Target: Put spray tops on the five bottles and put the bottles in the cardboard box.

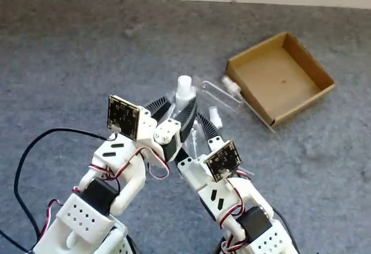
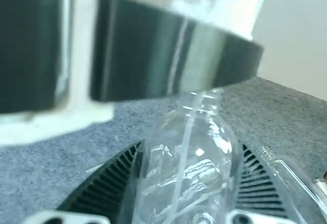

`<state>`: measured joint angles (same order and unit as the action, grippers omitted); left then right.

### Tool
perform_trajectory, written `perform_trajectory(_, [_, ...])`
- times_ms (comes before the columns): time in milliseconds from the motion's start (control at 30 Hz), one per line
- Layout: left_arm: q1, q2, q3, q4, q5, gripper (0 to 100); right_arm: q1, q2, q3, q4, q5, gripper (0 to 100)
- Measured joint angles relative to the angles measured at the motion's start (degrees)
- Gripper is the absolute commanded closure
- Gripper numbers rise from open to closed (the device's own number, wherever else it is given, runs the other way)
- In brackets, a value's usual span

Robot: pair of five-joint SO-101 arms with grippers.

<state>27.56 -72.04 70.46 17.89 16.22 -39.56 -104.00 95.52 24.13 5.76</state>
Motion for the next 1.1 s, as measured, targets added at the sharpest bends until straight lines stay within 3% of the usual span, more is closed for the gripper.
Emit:
perform_trajectory(400, [0.09,-8.53,-0.09,13.45,9.76,100,-0.26,0.0,0.09,0.0,0.18,78.5])
perform_trajectory(600, [0.09,-8.88,-0.09,14.33,15.91,100,-0.26,0.0,0.09,0.09,0.18,78.5])
perform_trajectory(1100, [3.16,-8.88,-0.09,14.68,16.35,100,0.79,0.0,0.09,0.09,0.18,78.5])
